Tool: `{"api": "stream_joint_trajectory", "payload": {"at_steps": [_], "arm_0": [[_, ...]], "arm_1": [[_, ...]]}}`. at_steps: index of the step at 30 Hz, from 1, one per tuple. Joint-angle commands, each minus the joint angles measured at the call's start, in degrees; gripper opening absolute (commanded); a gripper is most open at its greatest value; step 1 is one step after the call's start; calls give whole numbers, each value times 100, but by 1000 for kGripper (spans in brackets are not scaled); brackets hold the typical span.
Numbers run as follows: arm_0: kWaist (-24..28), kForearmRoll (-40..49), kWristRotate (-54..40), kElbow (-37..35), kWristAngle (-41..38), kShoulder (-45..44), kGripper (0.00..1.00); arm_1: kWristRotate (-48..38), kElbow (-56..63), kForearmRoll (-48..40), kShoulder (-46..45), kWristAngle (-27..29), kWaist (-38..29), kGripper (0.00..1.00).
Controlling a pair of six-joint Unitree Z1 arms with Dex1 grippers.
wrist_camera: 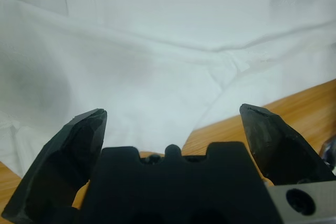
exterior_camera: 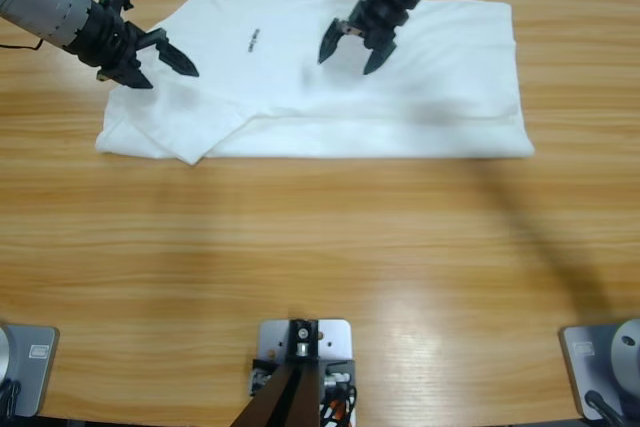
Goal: Fold clothes
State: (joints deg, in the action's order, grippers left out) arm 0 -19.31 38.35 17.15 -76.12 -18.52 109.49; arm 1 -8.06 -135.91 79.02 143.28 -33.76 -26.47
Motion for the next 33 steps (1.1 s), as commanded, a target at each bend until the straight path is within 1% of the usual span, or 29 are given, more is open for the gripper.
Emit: {"api": "stream_joint_trajectory", "payload": {"at_steps": [1, 6, 12, 33], "arm_0": [[30, 83, -85, -17, 7, 345, 977], [32, 85, -89, -17, 7, 345, 977], [32, 90, -89, -17, 7, 340, 977], [103, 120, -112, -17, 7, 345, 977]], "arm_1": [[47, 357, 60, -133, 66, -664, 1000], [-10, 527, 39, -260, 62, -919, 1000], [-191, 664, -193, -304, 22, -1142, 1000], [171, 475, -289, 216, -198, -1079, 1000]]}}
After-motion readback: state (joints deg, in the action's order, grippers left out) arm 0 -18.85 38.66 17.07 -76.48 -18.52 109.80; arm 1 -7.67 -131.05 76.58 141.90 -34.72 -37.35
